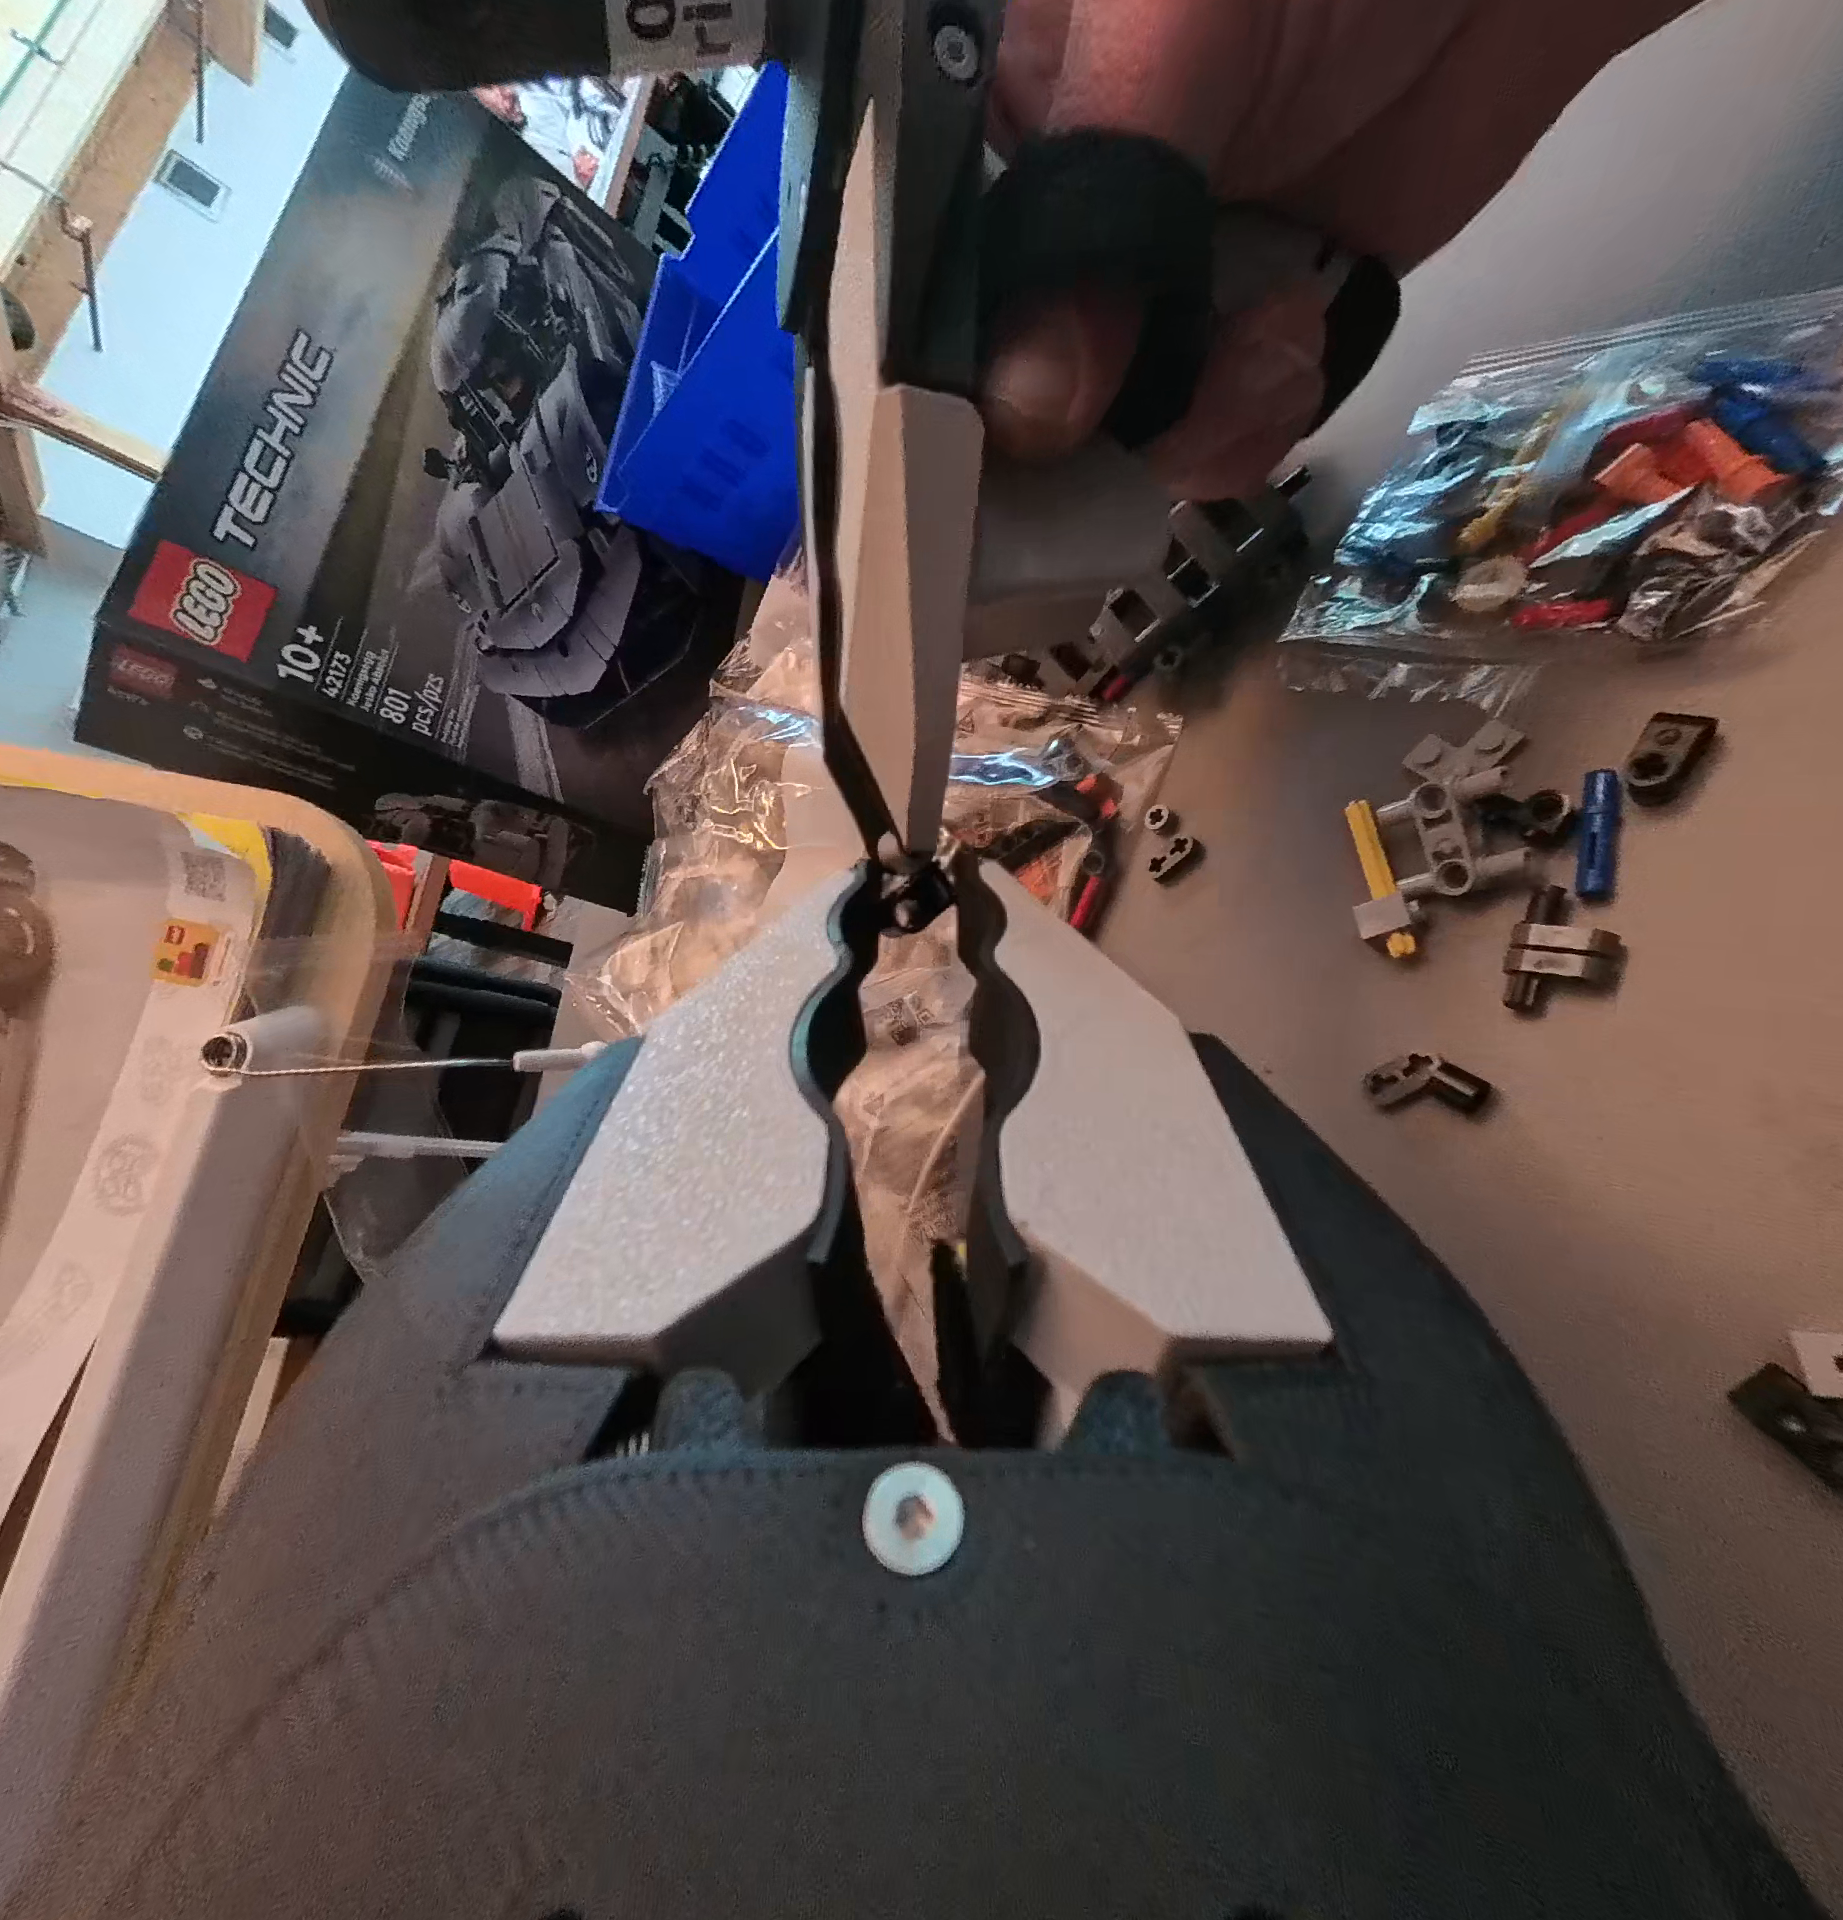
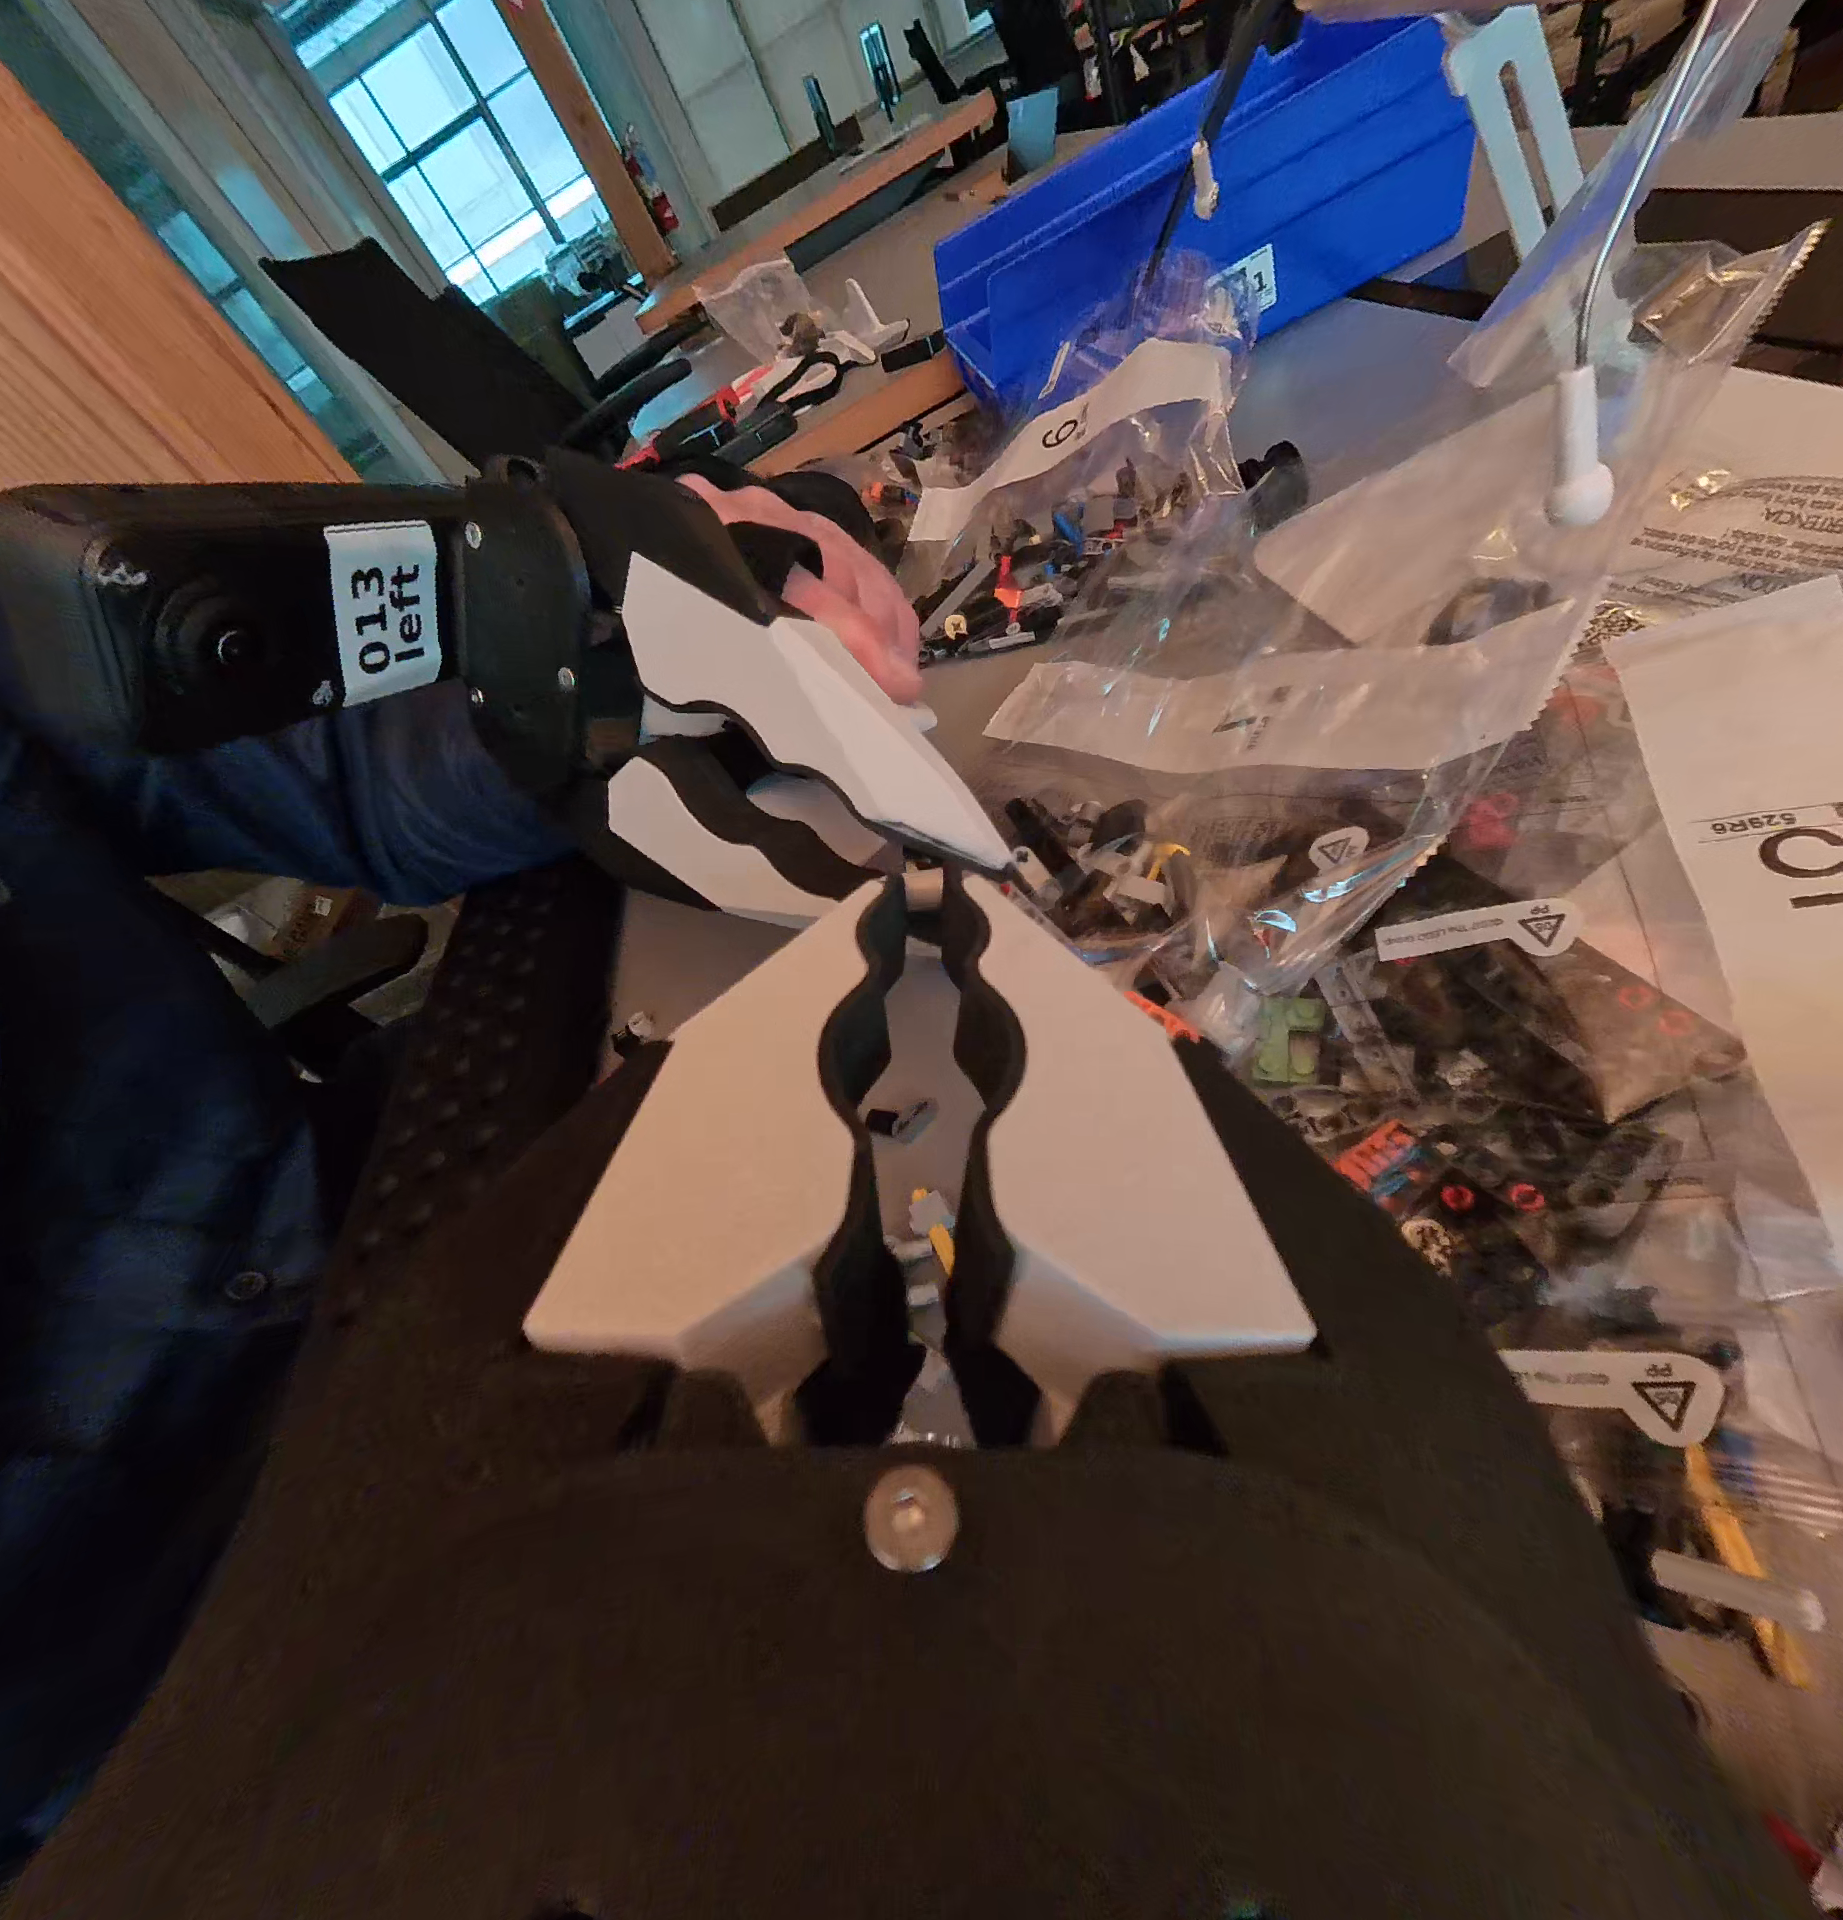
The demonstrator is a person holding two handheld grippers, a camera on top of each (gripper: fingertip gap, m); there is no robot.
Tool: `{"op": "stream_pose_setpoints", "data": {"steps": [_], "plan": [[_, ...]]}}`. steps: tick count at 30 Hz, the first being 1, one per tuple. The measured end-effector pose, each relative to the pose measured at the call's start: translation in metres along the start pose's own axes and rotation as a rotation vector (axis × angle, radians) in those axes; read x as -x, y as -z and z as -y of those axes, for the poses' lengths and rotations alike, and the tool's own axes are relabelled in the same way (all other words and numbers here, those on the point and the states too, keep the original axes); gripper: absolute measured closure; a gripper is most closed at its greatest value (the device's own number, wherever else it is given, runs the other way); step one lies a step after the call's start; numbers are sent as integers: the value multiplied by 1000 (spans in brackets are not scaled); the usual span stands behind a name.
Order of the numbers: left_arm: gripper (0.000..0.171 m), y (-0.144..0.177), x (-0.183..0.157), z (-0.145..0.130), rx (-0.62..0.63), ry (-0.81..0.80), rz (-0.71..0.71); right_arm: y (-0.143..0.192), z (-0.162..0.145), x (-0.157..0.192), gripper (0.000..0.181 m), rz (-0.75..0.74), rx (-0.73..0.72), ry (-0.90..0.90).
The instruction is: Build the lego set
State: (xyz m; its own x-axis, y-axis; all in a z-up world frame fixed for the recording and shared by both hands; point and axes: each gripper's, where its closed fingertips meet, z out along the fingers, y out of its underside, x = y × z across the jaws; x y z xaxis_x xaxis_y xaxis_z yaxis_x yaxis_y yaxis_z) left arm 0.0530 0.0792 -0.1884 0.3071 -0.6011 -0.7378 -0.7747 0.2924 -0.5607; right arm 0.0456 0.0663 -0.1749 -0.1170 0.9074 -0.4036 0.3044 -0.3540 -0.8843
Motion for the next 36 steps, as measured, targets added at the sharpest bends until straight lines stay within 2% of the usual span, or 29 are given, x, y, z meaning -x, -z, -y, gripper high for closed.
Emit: {"op": "stream_pose_setpoints", "data": {"steps": [16,17,18,19,20,22,23,25,26,28,30,36], "plan": [[160,13,-9,10,-54,-2,-88,3,-1,16,178,68,27,33],[162,13,-12,5,-30,-15,-111,11,5,12,176,58,-13,17],[166,15,-13,-16,55,-65,-110,36,24,3,177,37,-142,-25],[166,20,-9,-27,56,-10,-110,70,41,-7,178,11,-271,-59],[166,28,7,-16,-29,103,-85,86,42,-12,178,-28,-297,-49],[166,36,23,18,-118,90,-58,58,20,-8,177,-29,-136,-12],[165,30,12,19,-112,91,-111,41,10,-4,177,3,-67,-20],[165,20,-15,1,-62,52,-177,29,-4,-9,177,-49,42,28],[165,23,-18,2,-83,57,-192,27,-14,-9,177,-60,97,48],[165,28,-10,9,-125,107,-195,18,-31,-1,177,2,177,17],[165,27,-7,5,-136,126,-188,9,-50,-7,176,-36,297,57],[165,13,-34,-8,-88,119,-303,2,-68,-4,176,-16,386,50]]}}
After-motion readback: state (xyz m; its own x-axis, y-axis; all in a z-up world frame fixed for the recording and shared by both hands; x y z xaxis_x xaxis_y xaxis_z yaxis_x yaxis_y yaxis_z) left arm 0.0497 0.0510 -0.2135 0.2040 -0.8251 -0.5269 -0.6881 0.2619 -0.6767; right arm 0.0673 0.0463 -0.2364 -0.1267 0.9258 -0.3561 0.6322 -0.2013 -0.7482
